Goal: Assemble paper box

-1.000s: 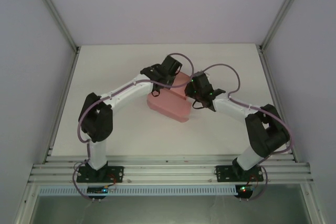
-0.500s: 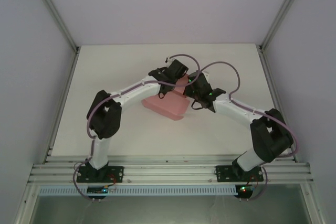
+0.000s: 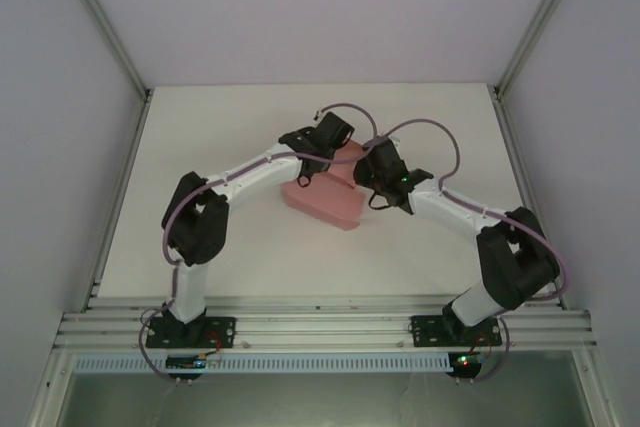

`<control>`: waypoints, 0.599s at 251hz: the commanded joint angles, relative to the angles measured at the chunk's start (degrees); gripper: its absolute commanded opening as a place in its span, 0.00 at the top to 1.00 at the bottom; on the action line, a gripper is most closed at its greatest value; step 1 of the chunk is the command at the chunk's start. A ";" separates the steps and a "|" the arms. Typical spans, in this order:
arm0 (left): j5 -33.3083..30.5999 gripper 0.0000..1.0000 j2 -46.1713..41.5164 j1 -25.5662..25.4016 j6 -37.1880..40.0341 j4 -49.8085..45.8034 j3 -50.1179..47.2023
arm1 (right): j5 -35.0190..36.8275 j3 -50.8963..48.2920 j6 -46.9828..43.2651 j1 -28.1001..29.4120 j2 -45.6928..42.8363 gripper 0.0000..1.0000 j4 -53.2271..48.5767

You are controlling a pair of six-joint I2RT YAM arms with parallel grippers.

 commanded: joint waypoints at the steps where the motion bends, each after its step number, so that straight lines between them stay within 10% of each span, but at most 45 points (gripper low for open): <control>1: 6.36 1.00 -1.61 1.29 5.06 1.02 -1.47 | -9.20 0.34 -2.74 0.19 -2.35 0.34 0.11; 29: 8.21 1.00 -1.56 1.53 6.44 -0.45 -1.69 | -13.32 0.19 -3.65 0.00 -4.04 0.01 -0.28; 119: 25.07 1.00 -2.10 5.63 23.49 -5.59 -8.81 | -17.76 -8.15 -4.64 -7.63 -21.30 0.00 -8.91; 150: 16.38 1.00 -1.28 6.38 17.61 -4.49 -7.18 | -12.22 -9.44 -4.84 -9.79 -25.91 0.00 -14.94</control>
